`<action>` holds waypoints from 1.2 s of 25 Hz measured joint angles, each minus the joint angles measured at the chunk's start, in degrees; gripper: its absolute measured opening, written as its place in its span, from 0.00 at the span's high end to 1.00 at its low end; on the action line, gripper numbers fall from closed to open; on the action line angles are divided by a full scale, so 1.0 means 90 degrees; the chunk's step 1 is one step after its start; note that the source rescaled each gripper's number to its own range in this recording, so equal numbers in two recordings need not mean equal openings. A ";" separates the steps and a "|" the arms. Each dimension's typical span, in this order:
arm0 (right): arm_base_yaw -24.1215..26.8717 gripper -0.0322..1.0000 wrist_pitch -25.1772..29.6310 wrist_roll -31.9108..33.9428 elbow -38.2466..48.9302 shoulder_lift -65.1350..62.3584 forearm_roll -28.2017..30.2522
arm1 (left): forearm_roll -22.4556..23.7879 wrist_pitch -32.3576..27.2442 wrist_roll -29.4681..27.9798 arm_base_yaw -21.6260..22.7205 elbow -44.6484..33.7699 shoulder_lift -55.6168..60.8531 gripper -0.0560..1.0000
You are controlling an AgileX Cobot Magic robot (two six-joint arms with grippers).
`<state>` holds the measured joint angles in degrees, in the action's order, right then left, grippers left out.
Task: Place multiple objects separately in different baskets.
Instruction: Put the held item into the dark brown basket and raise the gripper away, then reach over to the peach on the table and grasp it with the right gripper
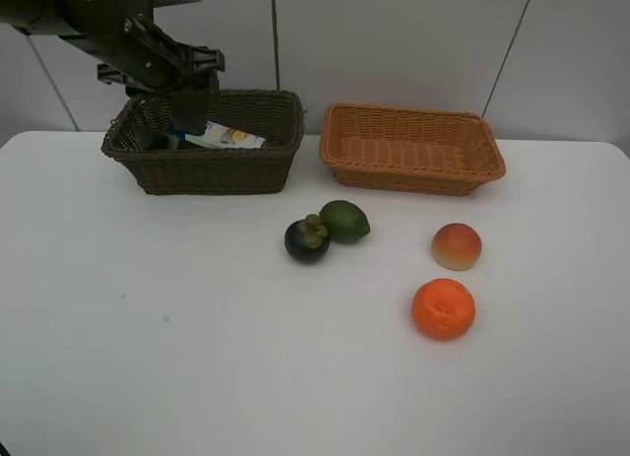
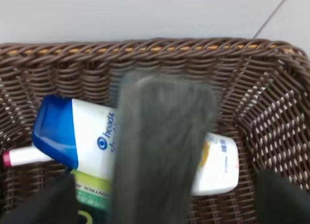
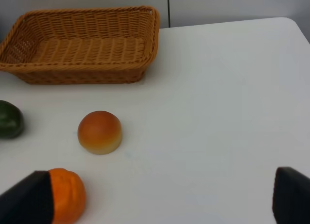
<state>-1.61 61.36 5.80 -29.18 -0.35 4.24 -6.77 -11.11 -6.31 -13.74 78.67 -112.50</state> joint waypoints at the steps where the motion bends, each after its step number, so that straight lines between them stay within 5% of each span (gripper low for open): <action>1: 0.0000 0.00 0.0000 0.0000 0.0000 0.0000 0.0000 | 0.0000 -0.0086 0.0009 0.0000 0.0000 0.0000 0.05; 8: 0.0000 0.00 0.0000 0.0000 0.0000 0.0000 0.0000 | -0.0308 -0.1257 0.0017 -0.0005 0.0069 0.0375 0.01; 15: 0.0000 0.00 0.0000 0.0000 0.0000 0.0000 0.0000 | -0.0349 -0.4300 0.0032 -0.0005 0.0745 0.1063 0.01; 20: 0.0000 0.00 0.0000 0.0000 0.0000 0.0000 0.0000 | 0.0623 -0.6298 -0.0300 0.0010 0.0867 0.1106 0.01; 24: 0.0000 0.00 0.0000 0.0000 0.0000 0.0000 0.0000 | 0.1041 -0.6392 -0.0543 0.0155 0.0509 0.1468 0.01; 30: 0.0000 0.00 0.0000 0.0000 0.0000 0.0000 0.0000 | 0.0849 -0.6397 -0.0611 0.0207 -0.0828 0.2836 0.01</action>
<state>-1.61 61.36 5.80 -29.18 -0.35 4.24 0.87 -68.69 -11.81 -11.87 71.21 -86.97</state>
